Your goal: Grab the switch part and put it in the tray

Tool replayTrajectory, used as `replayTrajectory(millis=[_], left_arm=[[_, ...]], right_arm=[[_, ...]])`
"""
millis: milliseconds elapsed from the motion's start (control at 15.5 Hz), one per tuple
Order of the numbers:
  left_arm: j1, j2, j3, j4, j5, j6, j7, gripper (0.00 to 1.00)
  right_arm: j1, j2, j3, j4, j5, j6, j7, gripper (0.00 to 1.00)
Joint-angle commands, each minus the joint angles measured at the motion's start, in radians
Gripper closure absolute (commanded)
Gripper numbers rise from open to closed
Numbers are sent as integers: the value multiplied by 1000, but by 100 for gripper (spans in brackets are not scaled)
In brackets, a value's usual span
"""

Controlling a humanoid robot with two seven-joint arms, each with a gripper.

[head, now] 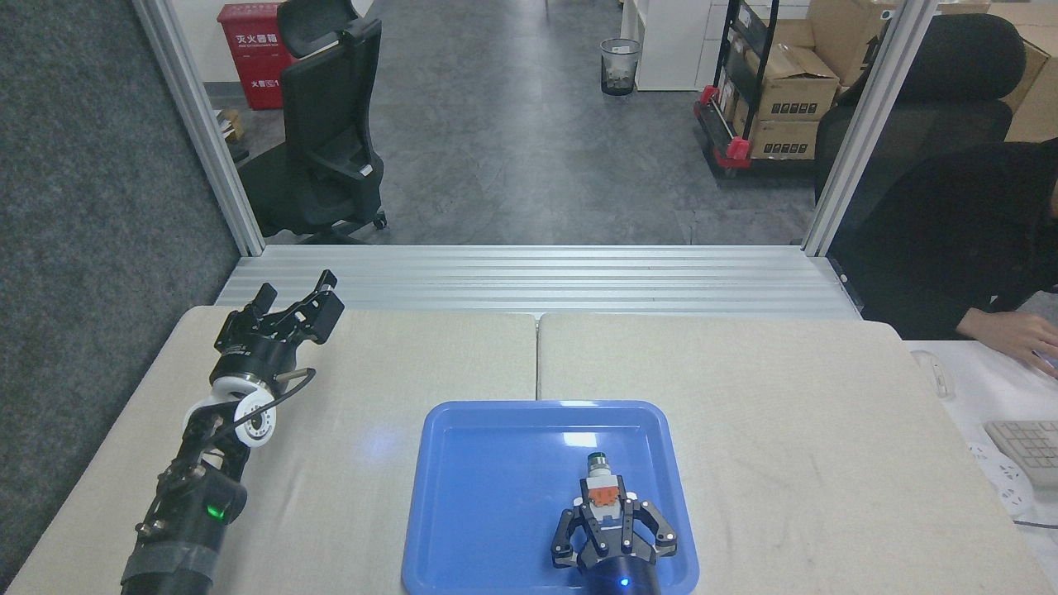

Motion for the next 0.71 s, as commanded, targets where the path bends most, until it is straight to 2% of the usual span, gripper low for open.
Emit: replayTrajectory(millis=[0, 65, 129, 387, 452, 516, 581, 645], left_arm=[[0, 0, -23, 1, 1, 0, 1, 0], [0, 0, -23, -1, 1, 0, 1, 0], [0, 0, -23, -1, 1, 0, 1, 0], [0, 0, -23, -1, 0, 0, 1, 0], [0, 0, -23, 1, 0, 0, 1, 0], [0, 0, -23, -1, 0, 0, 1, 0], [0, 0, -23, -1, 0, 0, 1, 0], [0, 0, -23, -1, 1, 0, 1, 0]], right_arm=[[4, 72, 65, 79, -1, 5, 8, 1], [1, 83, 37, 78, -4, 5, 2, 1], [-38, 94, -4, 75, -4, 5, 1, 1], [-293, 95, -237, 75, -6, 7, -1, 1], [-316, 98, -329, 66, -14, 7, -1, 1], [-326, 80, -419, 56, -23, -16, -1, 1], [-347, 22, -485, 56, -38, -91, -1, 1], [-358, -100, -498, 67, -41, -202, -1, 1]])
